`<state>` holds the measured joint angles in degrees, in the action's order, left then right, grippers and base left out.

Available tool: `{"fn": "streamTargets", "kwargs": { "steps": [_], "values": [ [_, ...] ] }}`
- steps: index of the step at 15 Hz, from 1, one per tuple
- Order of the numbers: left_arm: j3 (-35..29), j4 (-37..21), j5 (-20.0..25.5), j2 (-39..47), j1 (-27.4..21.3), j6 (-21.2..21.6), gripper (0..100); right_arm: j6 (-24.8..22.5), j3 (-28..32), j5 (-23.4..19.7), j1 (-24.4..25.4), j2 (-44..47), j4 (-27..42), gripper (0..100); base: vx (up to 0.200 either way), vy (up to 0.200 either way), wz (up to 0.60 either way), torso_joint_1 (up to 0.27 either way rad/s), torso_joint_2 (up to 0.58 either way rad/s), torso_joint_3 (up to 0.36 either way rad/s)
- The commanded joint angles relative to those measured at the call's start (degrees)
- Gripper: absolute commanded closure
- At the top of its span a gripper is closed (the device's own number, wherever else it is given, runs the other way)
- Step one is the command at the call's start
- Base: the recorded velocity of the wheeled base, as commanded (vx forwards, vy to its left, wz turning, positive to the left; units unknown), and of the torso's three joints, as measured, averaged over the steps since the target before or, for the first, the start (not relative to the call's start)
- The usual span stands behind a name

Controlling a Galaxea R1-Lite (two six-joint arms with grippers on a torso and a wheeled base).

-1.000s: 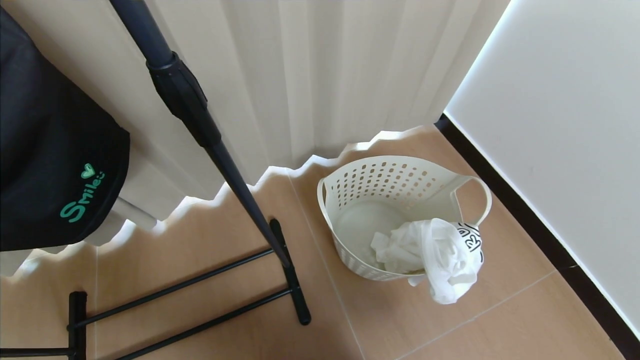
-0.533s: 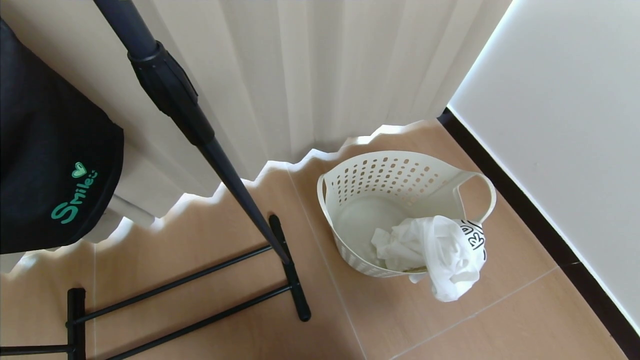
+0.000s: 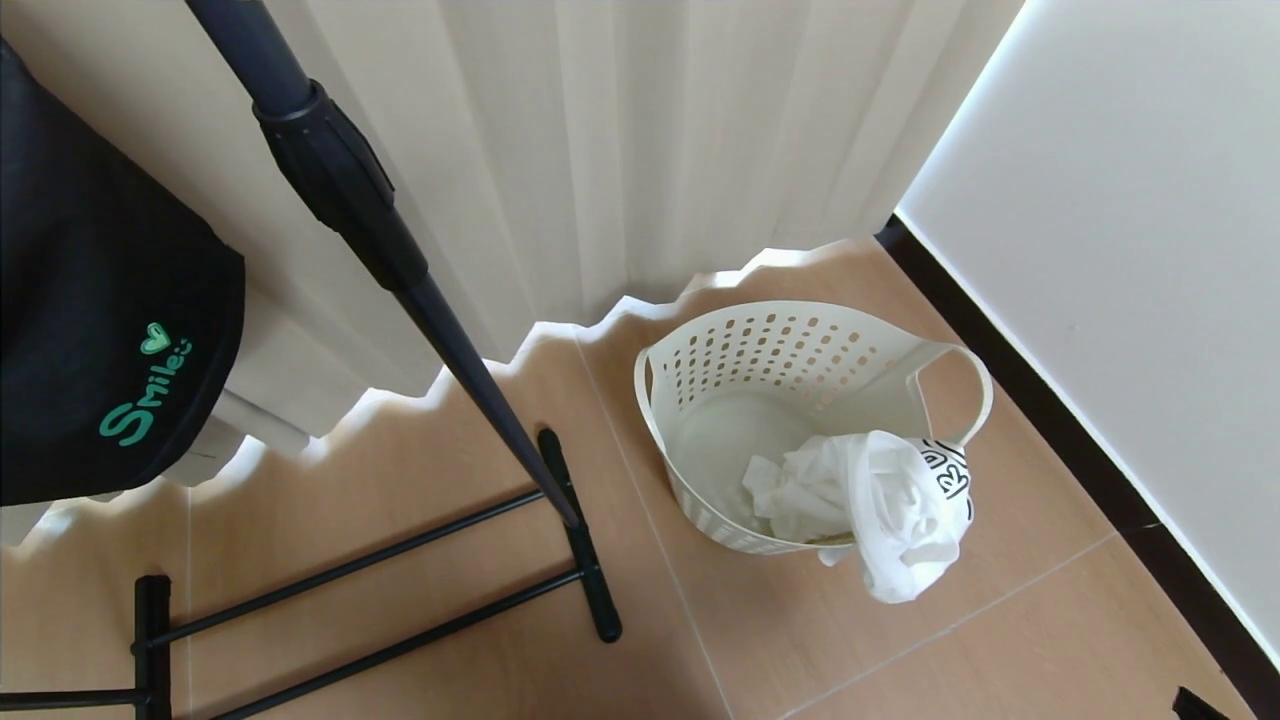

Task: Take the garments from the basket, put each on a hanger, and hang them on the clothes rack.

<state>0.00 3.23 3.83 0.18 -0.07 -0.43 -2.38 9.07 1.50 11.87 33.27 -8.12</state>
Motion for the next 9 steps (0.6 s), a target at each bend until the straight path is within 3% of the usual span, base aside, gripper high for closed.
{"fn": "streamTargets", "kwargs": {
  "steps": [1,5,6,7,8,9],
  "values": [
    [0.0,0.0,0.0,0.1,0.0,0.0,0,-13.2,12.8,-0.4,4.0,23.4,-0.7,0,0.0,0.0,0.0,0.0,0.0,0.0],
    [0.0,0.0,-0.1,0.1,0.0,0.0,0,-28.5,22.4,0.3,2.5,42.0,-0.8,0,0.0,0.0,0.0,0.0,0.0,0.0],
    [0.0,0.0,-0.1,0.1,0.0,0.0,0,-34.4,25.6,1.9,0.4,48.6,-0.8,0,0.0,0.0,0.0,0.0,0.0,0.0],
    [0.0,0.0,-0.1,0.1,0.0,0.0,0,-34.8,25.8,2.1,0.3,49.0,-0.9,0,0.0,0.0,0.0,0.0,0.0,0.0],
    [0.0,0.0,-0.1,0.1,0.0,0.0,0,-43.2,31.1,6.6,-0.2,57.5,-1.1,0,0.0,0.0,0.0,0.0,0.0,0.0],
    [0.0,0.0,-0.1,0.1,0.0,0.0,0,-44.6,33.6,7.6,-0.4,61.0,-1.1,0,0.0,0.0,0.0,0.0,0.0,0.0]
  ]
}}
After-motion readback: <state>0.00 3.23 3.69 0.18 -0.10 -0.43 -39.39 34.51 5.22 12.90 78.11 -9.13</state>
